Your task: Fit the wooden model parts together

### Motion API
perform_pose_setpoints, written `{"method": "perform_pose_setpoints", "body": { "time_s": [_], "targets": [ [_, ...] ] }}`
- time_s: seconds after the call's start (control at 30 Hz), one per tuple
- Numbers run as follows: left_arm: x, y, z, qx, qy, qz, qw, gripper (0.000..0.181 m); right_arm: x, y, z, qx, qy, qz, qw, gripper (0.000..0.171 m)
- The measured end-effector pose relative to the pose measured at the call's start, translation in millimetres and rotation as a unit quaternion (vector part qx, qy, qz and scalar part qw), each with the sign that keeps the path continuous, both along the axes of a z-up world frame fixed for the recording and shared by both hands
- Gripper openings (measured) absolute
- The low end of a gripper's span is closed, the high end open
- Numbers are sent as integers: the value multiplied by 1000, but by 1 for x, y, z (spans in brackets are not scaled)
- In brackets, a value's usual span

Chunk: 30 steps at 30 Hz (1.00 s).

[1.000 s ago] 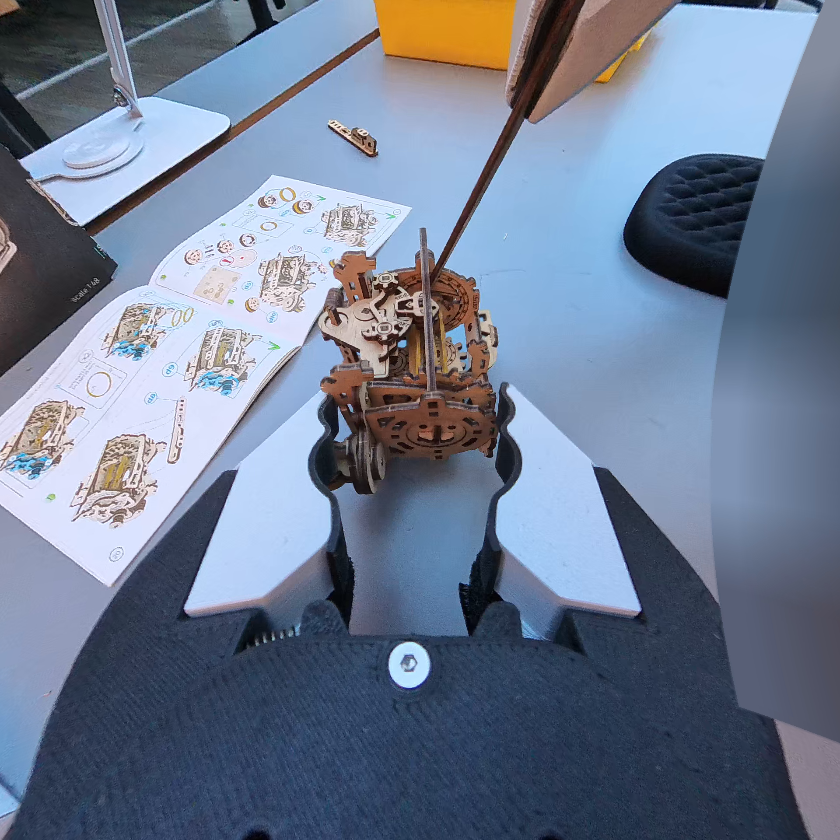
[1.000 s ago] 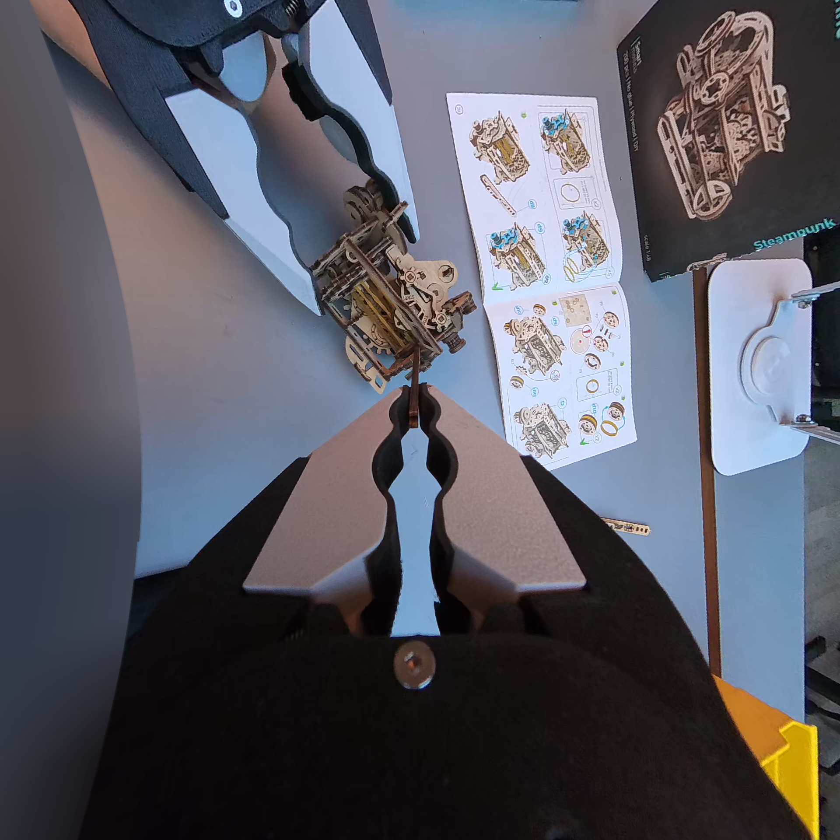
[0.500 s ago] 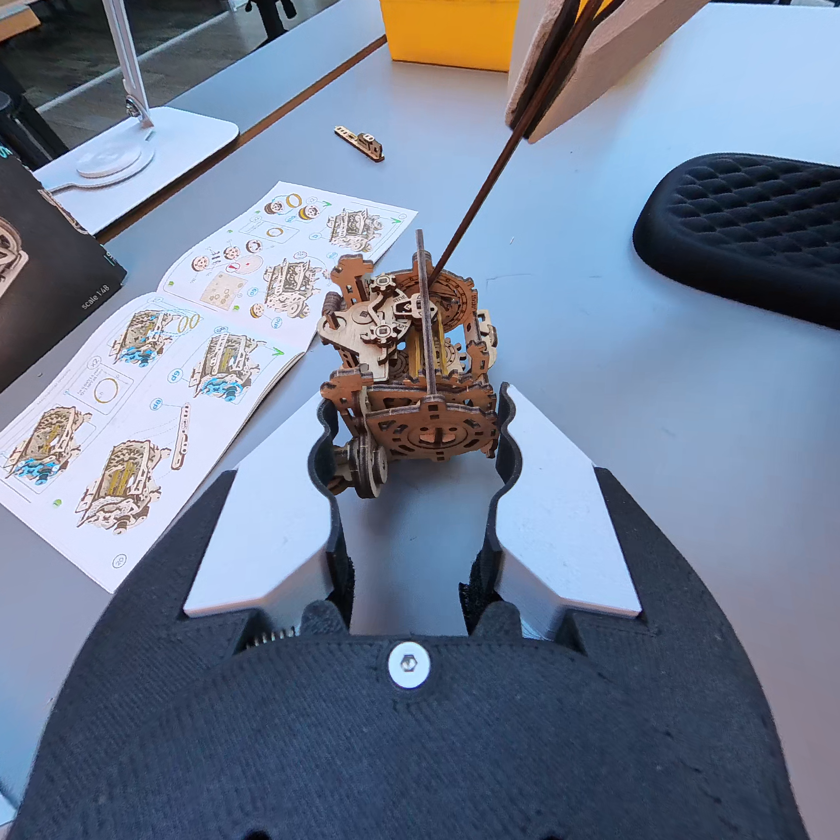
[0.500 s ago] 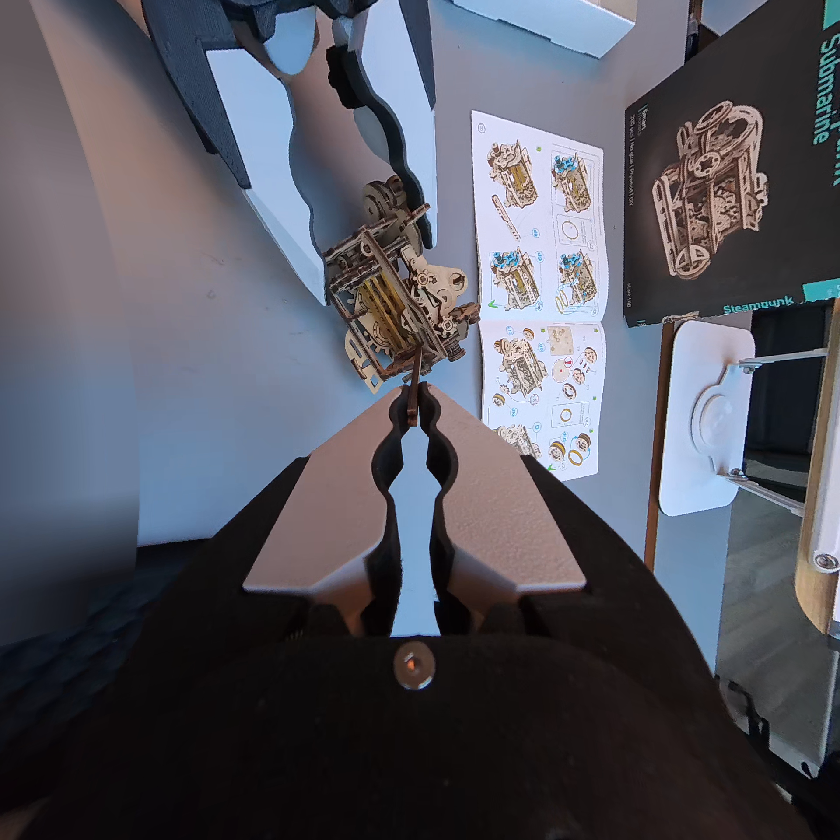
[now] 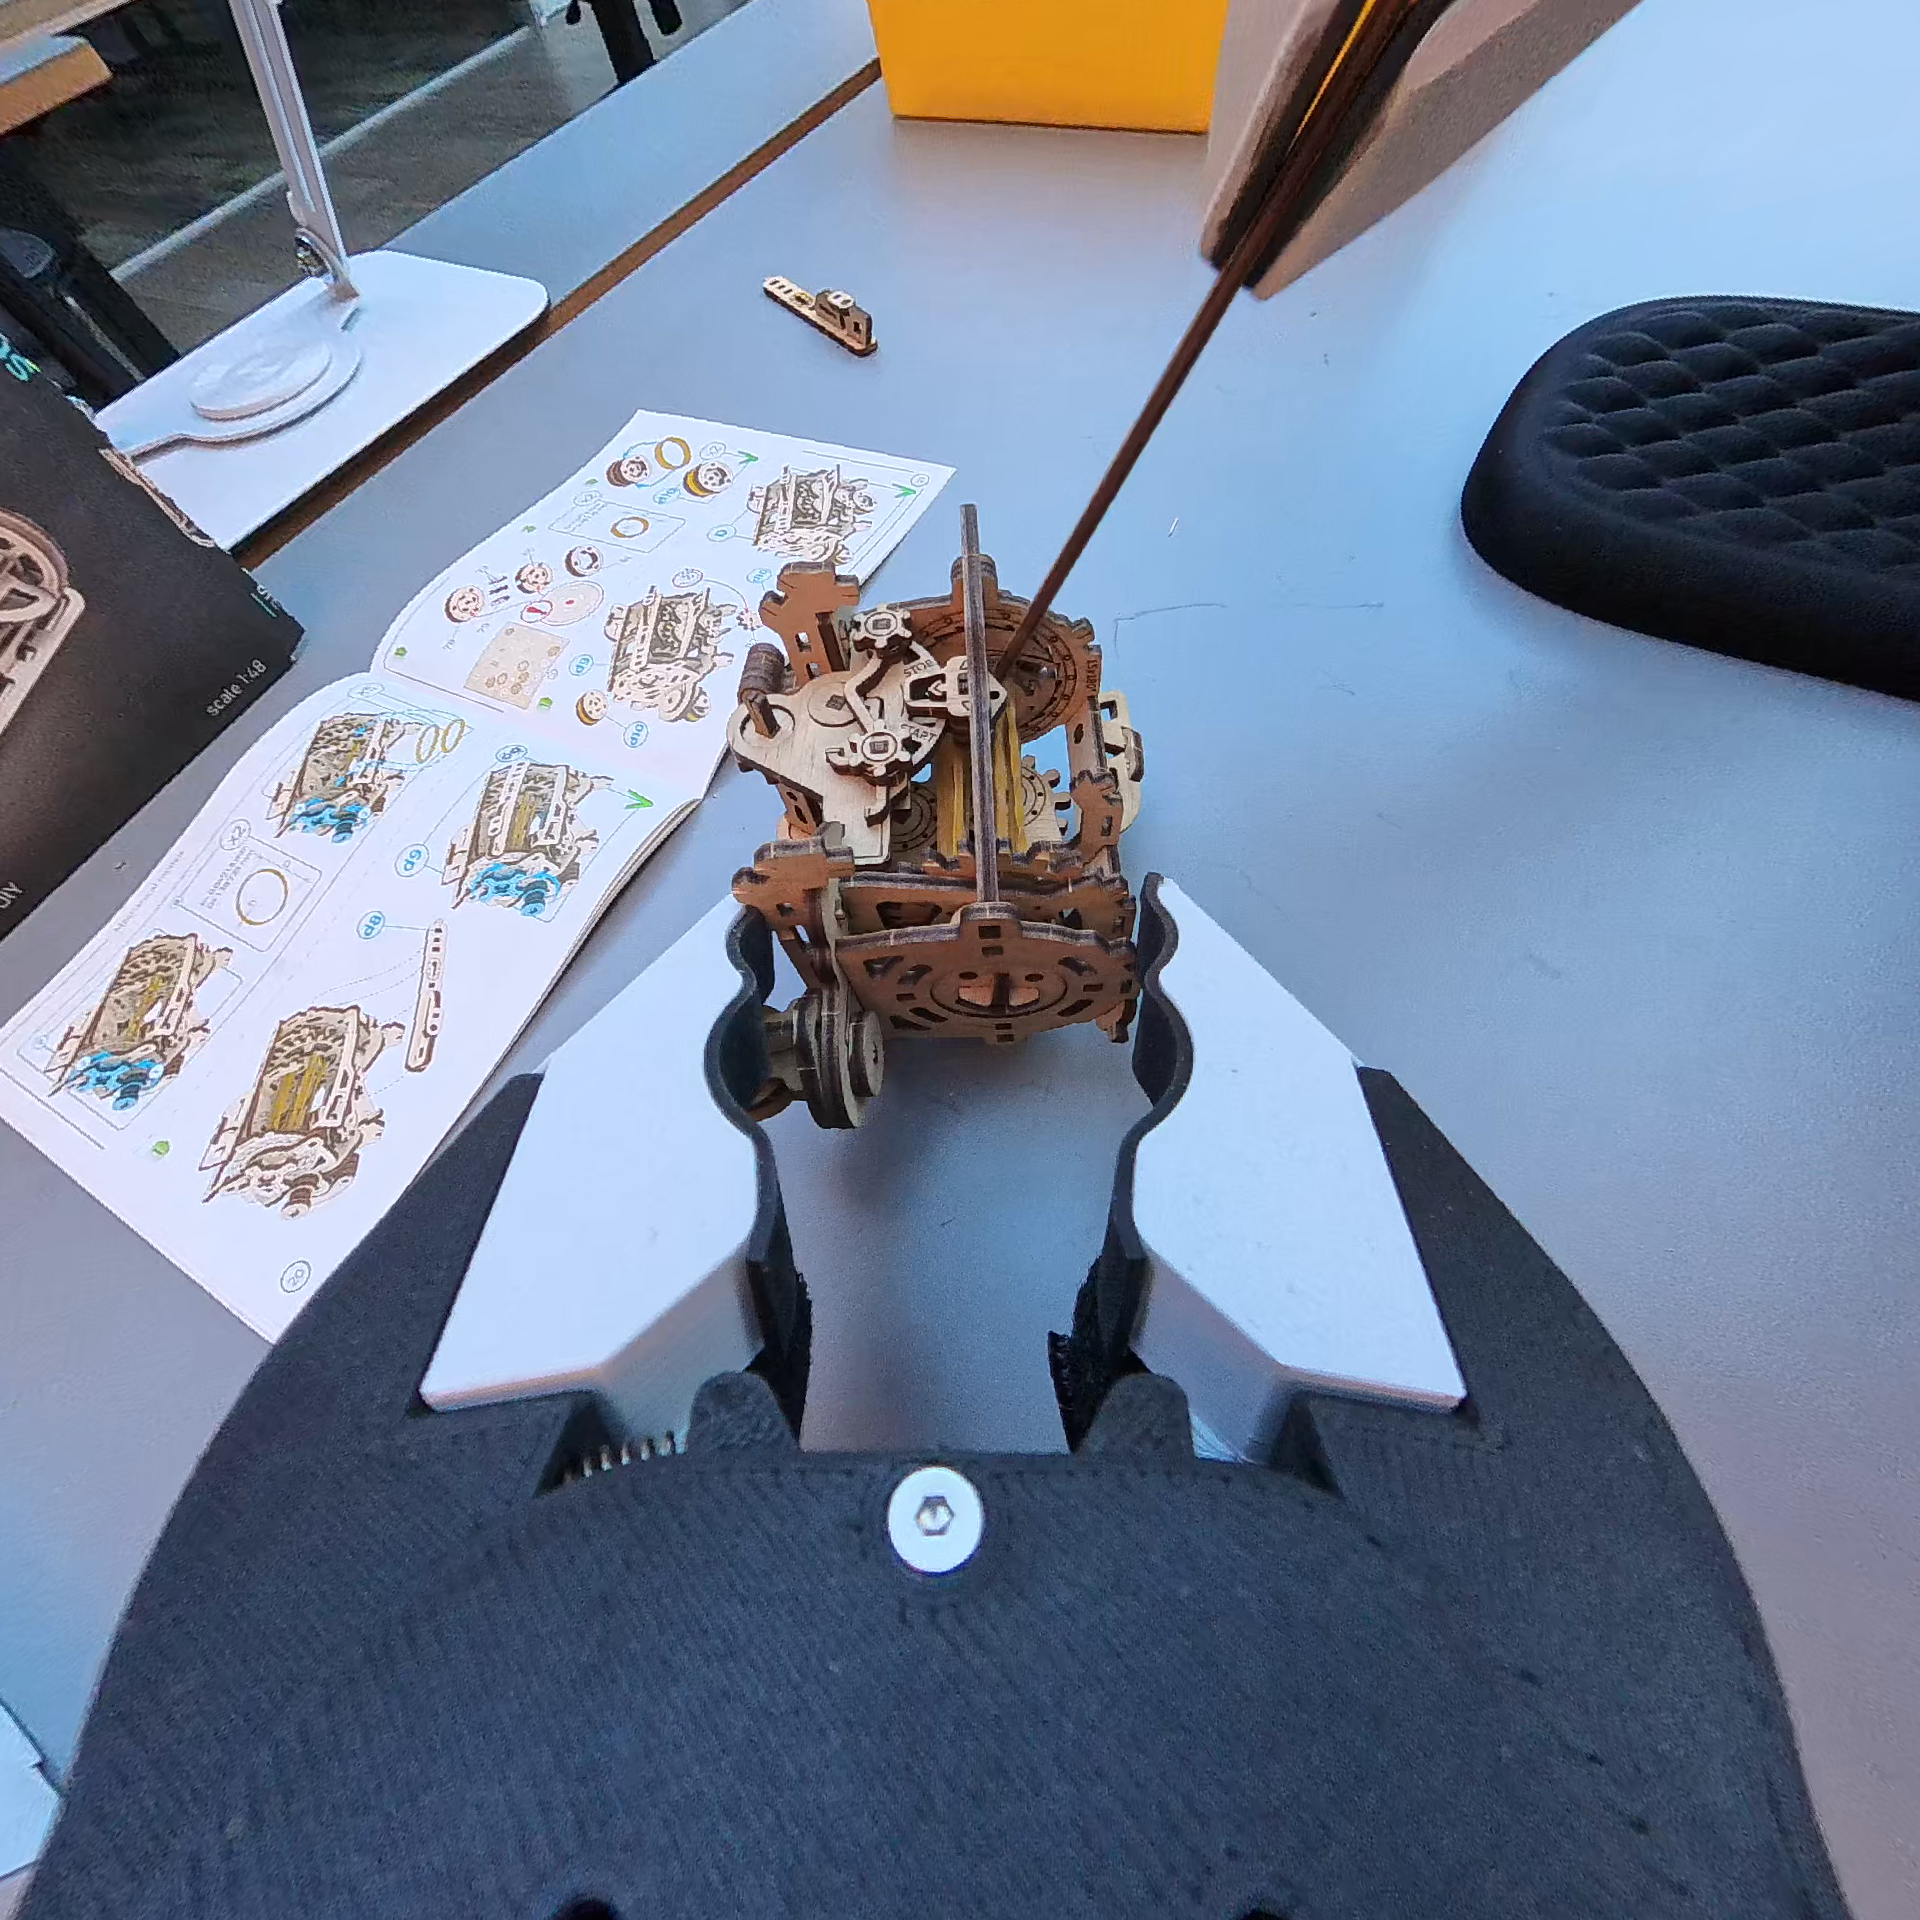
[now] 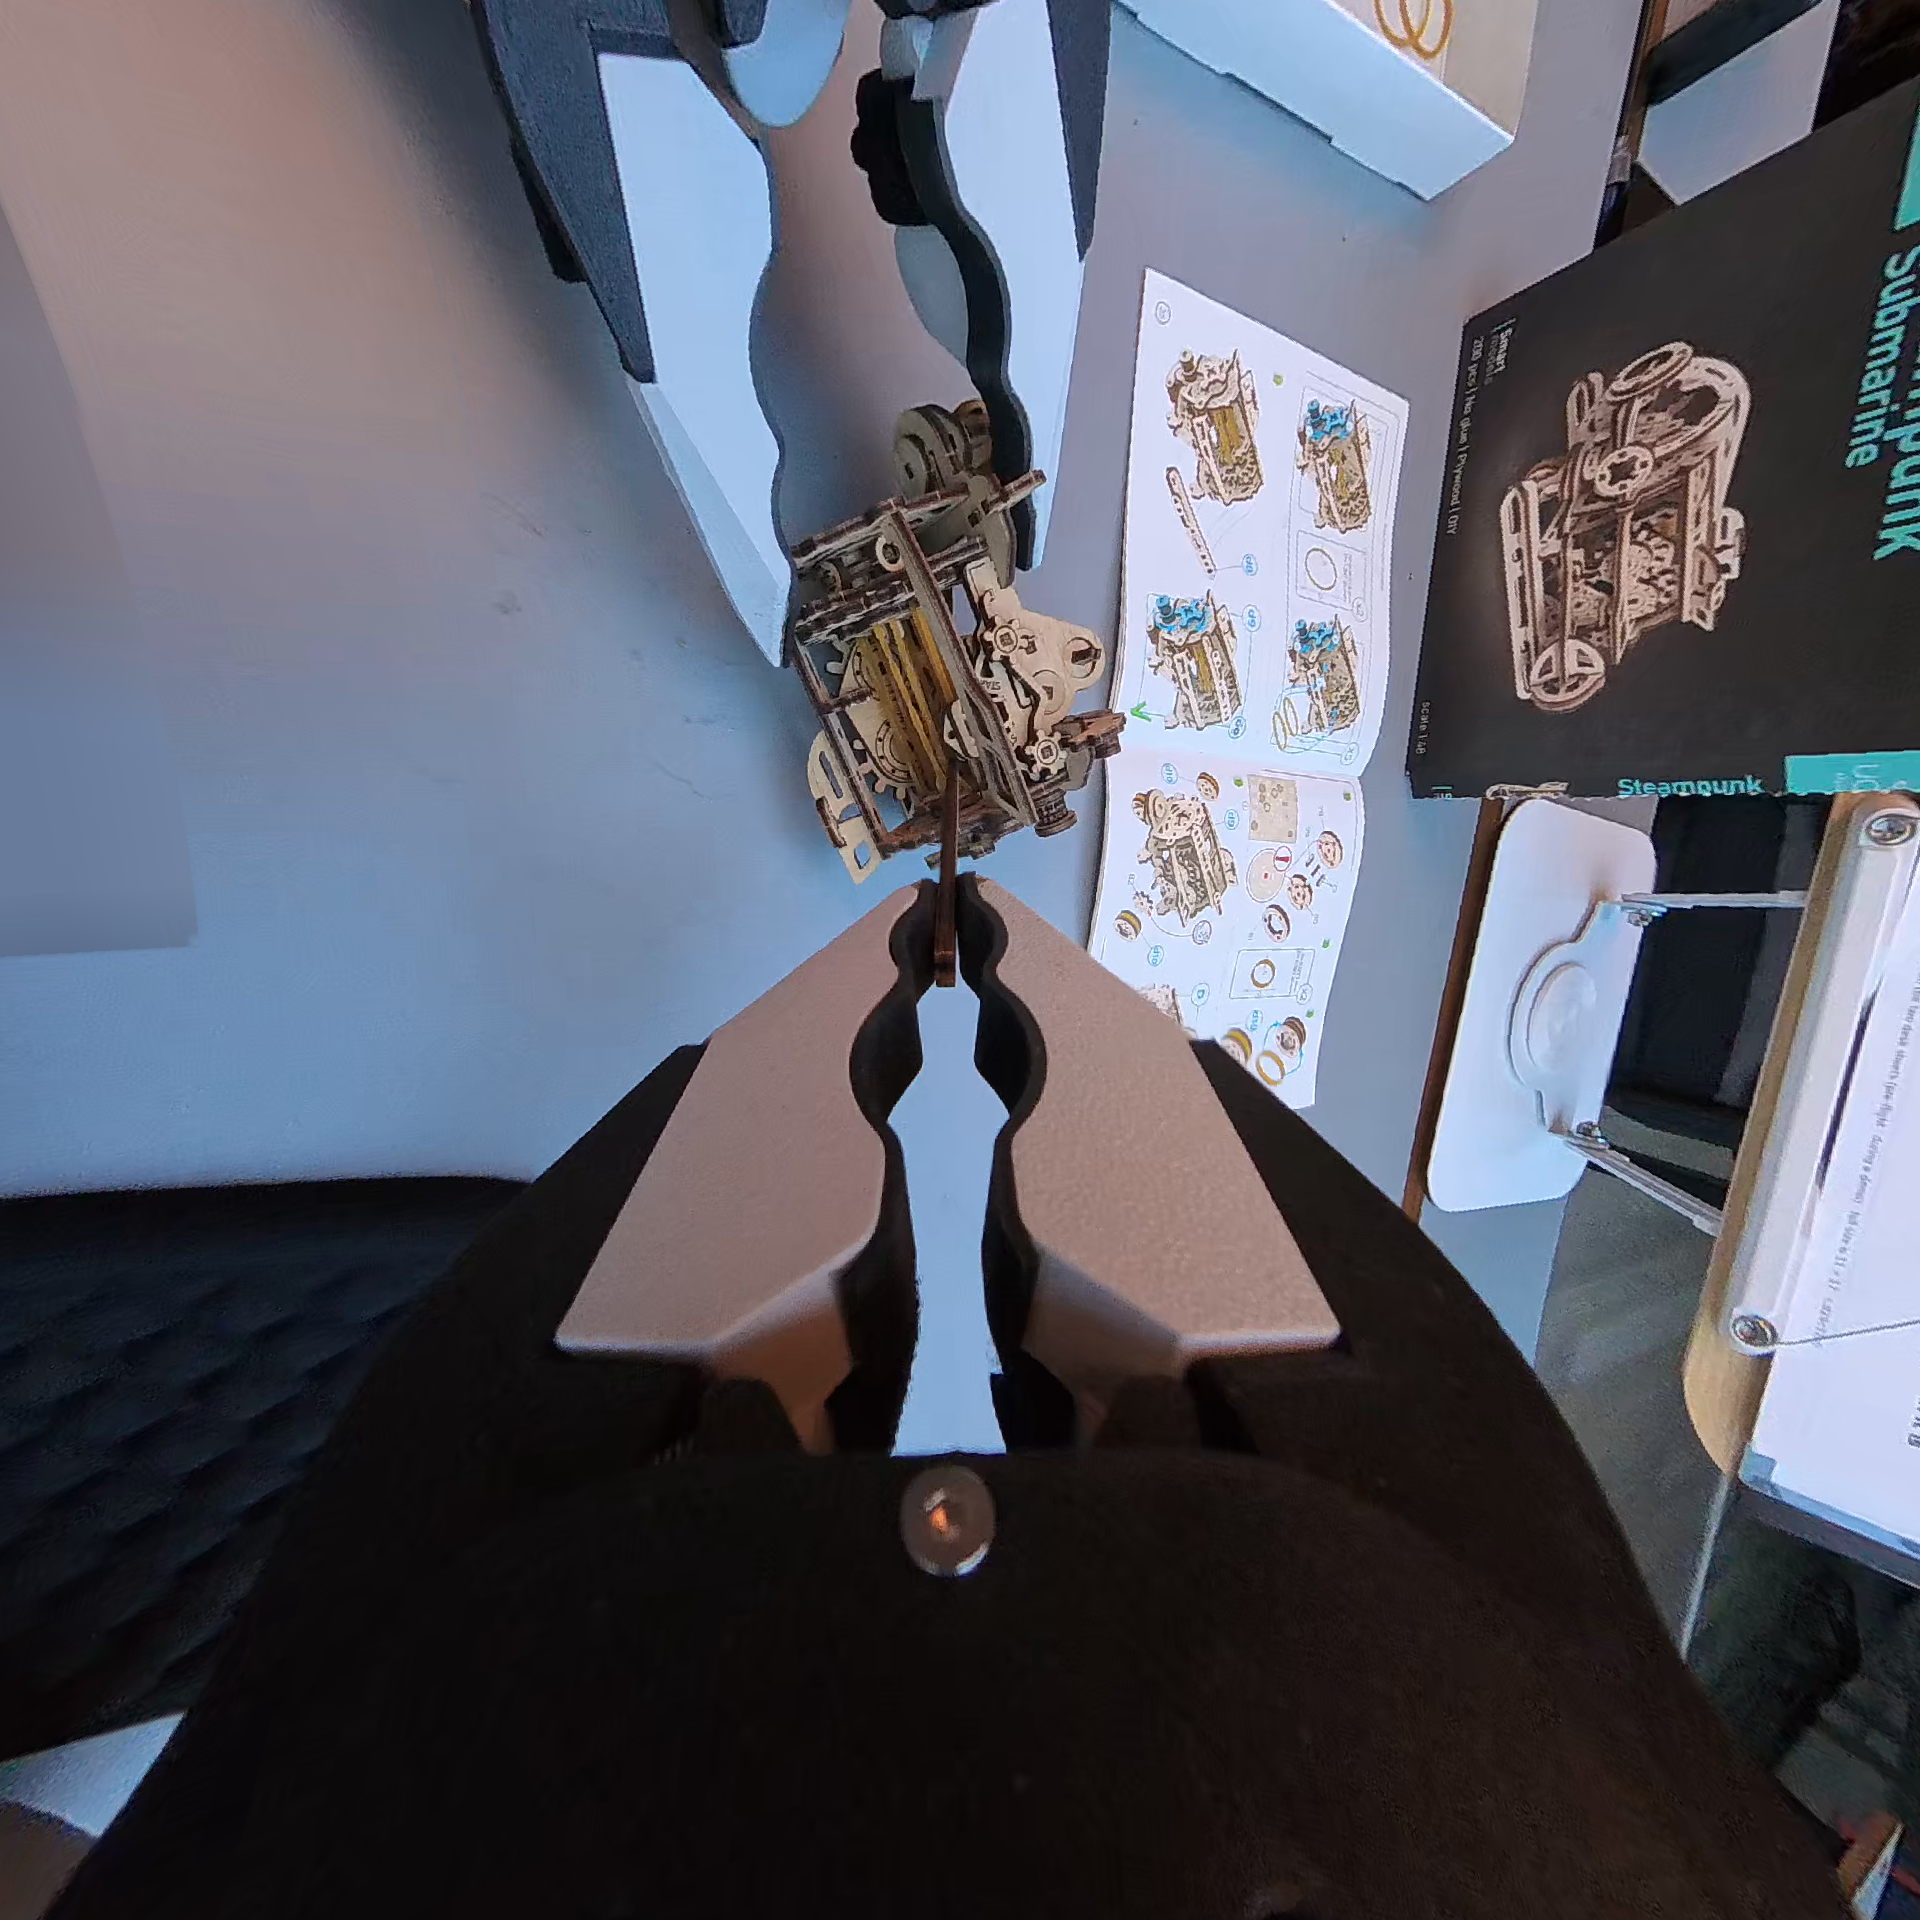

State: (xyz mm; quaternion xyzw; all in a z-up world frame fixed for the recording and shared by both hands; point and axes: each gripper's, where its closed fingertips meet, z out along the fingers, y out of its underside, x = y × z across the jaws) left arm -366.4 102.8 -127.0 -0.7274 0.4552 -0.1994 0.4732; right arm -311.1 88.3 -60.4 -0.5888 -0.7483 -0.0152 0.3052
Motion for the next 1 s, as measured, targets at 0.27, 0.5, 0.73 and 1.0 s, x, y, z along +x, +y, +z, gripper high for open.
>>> {"method": "perform_pose_setpoints", "body": {
  "time_s": [0.27, 0.5, 0.73, 1.0],
  "targets": [
    [0, -1, 0, 6, 5, 0, 1000, 69, 5, -2, 1, 15, -10, -4, 1000, 2],
    [-2, 0, 1, -8, -11, 3, 1000, 69, 5, -2, 8, 72, 1, -2, 997, 2],
    [-3, -3, -1, -24, -21, -7, 999, 71, 2, -2, 7, -10, 74, -5, 997, 2],
    [-4, -8, 2, -11, -22, -24, 999, 80, 8, -8, 2, -41, 115, 10, 992, 2]
  ]
}}
